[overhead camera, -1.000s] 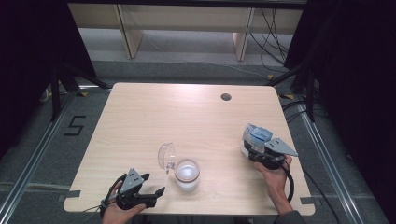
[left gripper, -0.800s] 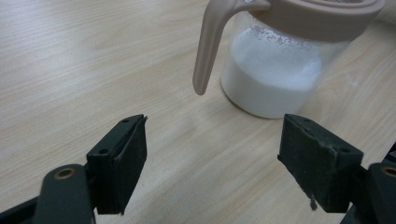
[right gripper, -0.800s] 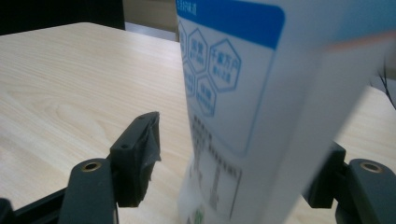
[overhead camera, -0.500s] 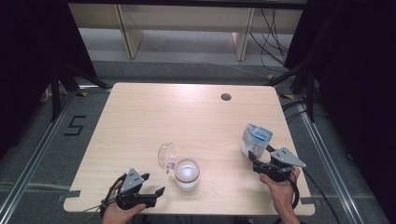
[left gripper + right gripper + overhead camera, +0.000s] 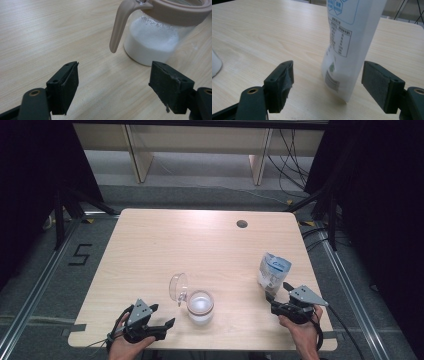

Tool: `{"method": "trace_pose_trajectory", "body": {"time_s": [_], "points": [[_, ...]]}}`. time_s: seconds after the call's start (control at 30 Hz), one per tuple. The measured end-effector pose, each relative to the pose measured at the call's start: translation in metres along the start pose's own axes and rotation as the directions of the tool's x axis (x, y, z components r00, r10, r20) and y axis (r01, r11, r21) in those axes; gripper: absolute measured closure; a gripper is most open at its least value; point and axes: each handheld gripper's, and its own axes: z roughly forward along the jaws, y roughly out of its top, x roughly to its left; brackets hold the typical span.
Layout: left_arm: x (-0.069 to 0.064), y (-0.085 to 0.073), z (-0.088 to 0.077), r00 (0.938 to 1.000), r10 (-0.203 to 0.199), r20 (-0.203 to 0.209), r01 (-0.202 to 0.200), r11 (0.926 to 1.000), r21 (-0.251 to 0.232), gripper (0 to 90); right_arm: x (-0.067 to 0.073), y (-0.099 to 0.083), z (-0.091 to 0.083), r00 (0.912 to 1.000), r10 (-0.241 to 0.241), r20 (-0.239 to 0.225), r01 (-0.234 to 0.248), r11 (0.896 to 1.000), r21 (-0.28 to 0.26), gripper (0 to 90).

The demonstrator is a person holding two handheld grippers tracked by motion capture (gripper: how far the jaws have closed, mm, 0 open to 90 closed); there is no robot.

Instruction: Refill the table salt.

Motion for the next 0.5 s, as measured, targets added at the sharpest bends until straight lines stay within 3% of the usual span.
{"method": "trace_pose_trajectory", "body": {"time_s": [0.13,0.23,0.5], "points": [[0.0,0.001,0.002,1.0,-0.003,-0.008,0.002,1.0,-0.007,22.9,-0.002,-0.004,-0.004,0.9999,-0.001,0.01,0.001,1.0,0.001,26.3],[0.002,0.001,0.002,0.9996,0.027,-0.006,-0.027,0.9996,-0.001,22.9,-0.001,-0.005,-0.008,1.0,0.001,0.003,-0.001,1.0,0.015,26.1],[0.002,0.002,0.0,0.9998,0.014,-0.018,-0.014,0.9999,0.003,22.9,0.008,-0.009,-0.014,0.9995,-0.024,-0.023,0.025,0.999,0.048,25.6]]}}
